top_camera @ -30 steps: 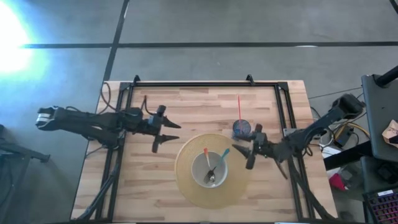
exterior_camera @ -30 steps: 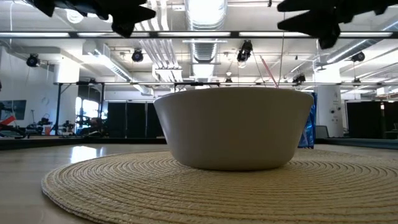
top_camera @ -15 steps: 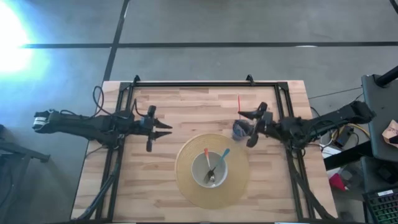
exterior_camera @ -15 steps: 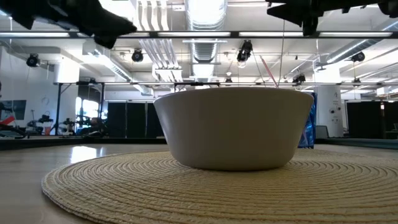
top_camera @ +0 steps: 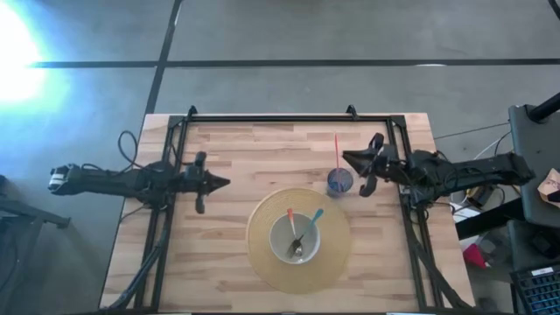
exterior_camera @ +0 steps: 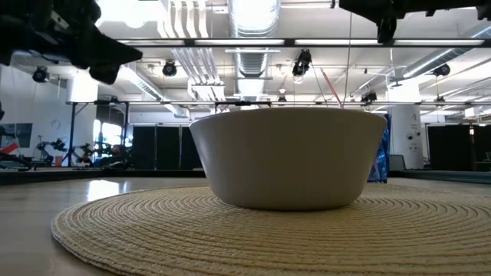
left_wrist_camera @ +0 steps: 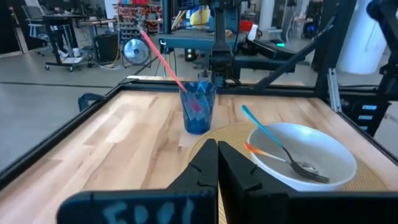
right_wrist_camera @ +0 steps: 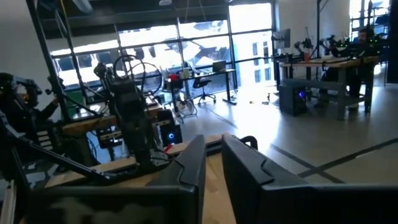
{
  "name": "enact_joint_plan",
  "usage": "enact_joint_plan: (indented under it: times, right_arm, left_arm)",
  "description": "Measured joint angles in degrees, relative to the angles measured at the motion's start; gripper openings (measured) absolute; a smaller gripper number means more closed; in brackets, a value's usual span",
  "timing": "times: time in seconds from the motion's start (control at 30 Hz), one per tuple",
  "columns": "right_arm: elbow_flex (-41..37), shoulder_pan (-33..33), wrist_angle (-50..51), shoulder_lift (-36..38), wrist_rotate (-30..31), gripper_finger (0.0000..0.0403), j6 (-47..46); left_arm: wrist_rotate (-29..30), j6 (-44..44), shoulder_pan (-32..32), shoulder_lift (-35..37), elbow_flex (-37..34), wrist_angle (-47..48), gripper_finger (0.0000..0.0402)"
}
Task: Pick & Place Utensil
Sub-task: Return to Home Position
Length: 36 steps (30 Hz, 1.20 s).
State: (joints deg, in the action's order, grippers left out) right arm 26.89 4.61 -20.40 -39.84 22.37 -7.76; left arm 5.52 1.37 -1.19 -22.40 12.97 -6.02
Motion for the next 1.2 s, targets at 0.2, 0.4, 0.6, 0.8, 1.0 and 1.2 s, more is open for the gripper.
enact_joint_plan:
  times: [0.2, 0.4, 0.6, 0.8, 1.0, 1.2]
  right_arm:
    - [0.0, 0.0, 7.0, 4.8, 0.0, 0.0011, 0.1]
    - [0.0, 0.1, 15.8, 8.4, 0.1, 0.0008, -3.0]
    - [-2.2, 0.1, 18.5, 9.8, 0.1, 0.0008, -4.6]
    - [-6.8, 0.1, 16.1, 9.8, 0.1, 0.0008, -6.0]
    - [-12.5, 0.1, 8.1, 11.4, 0.1, 0.0008, -5.6]
    - [-15.9, 0.1, 7.6, 16.9, 0.0, 0.0008, -5.3]
  left_arm:
    - [-0.1, 2.2, 0.0, 4.1, -5.0, -2.3, 0.0001]
    - [-4.4, 2.4, 0.0, 5.4, -12.2, -15.5, 0.0000]
    - [-4.6, 1.7, 0.0, 5.6, -12.3, -14.9, 0.0000]
    - [-4.6, 1.6, 0.0, 5.7, -12.3, -15.0, 0.0001]
    - [-4.6, 1.6, 0.0, 5.7, -12.4, -15.0, 0.0002]
    - [-4.5, 2.2, 0.0, 5.7, -12.4, -15.0, 0.0001]
